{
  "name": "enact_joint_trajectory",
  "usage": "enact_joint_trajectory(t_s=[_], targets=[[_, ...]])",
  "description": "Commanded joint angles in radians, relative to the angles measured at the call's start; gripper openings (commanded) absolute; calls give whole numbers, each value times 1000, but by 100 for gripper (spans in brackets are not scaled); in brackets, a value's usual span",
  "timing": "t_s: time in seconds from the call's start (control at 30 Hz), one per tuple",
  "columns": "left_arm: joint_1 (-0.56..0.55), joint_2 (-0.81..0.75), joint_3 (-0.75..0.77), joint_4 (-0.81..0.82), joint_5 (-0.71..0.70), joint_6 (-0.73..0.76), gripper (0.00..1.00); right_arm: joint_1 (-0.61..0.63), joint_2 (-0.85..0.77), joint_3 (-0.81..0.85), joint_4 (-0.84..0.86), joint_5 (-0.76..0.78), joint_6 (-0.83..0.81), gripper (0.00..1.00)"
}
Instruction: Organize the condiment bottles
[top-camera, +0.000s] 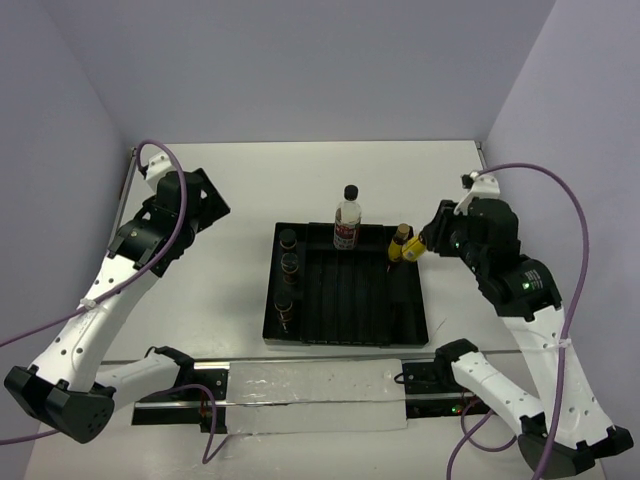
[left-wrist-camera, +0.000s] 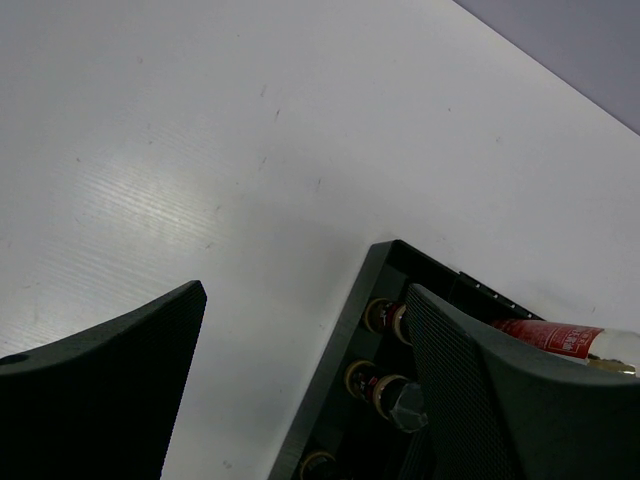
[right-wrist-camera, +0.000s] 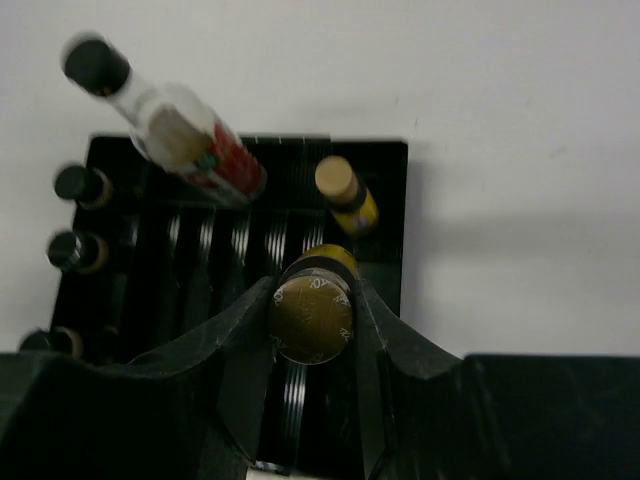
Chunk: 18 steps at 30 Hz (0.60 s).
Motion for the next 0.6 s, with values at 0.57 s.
enact_joint_trajectory(t_s=[0.57], targets=[[5, -9, -12, 30, -4, -15, 89, 23, -80, -470, 292, 3, 2, 9]])
